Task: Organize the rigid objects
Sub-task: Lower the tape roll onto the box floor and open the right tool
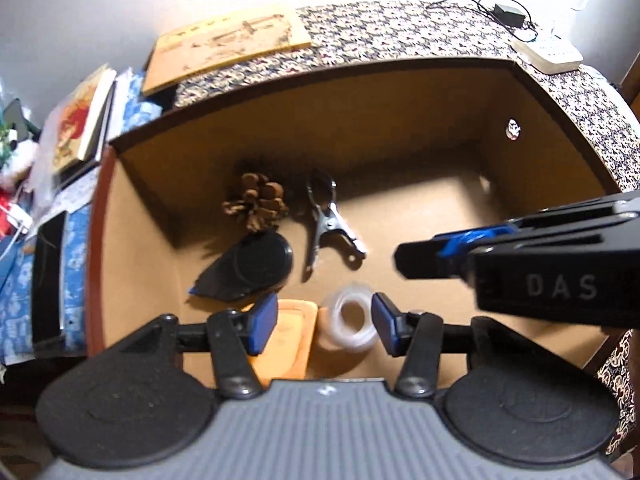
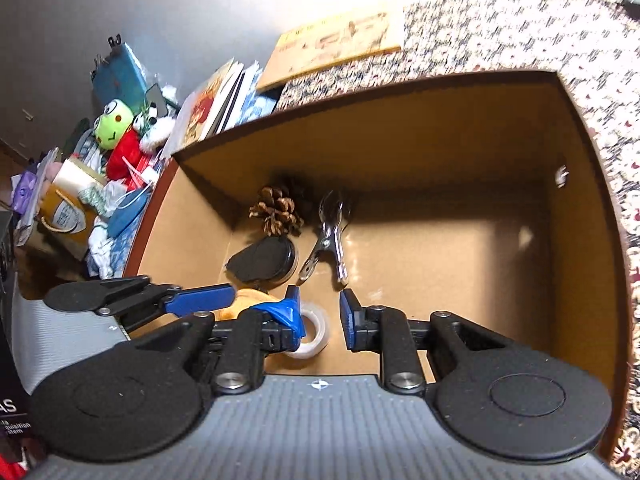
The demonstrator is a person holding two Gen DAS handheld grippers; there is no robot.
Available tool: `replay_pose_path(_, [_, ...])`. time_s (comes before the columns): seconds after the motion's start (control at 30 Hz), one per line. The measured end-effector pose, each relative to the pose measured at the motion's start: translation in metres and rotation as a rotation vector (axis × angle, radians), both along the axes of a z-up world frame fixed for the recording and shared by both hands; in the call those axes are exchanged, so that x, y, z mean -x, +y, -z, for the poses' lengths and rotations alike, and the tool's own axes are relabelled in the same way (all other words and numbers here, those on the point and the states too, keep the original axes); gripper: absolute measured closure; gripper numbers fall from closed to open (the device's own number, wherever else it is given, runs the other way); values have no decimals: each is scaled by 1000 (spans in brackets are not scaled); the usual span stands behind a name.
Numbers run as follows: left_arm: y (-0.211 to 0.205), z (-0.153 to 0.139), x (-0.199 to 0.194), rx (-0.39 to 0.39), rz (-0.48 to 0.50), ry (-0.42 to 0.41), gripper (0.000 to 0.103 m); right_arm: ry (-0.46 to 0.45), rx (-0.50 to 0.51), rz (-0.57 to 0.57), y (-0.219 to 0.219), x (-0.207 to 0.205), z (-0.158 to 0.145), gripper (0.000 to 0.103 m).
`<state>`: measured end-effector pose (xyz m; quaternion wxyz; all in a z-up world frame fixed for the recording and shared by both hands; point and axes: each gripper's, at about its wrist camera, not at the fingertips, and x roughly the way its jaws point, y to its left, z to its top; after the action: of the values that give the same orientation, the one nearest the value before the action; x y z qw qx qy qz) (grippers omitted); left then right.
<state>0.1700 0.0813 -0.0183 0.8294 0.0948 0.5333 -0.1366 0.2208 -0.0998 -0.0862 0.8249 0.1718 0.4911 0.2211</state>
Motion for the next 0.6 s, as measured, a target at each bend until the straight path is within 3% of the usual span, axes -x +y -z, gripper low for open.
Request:
replay_pose_path(0.3, [13,-22,18,-25,-51,-76,46,-102,76,71,6,28,-25,99])
replay_pose_path(0.6, [23,-43,34,-68,-132,-134,41,-136,117,133,5,51,-40,97])
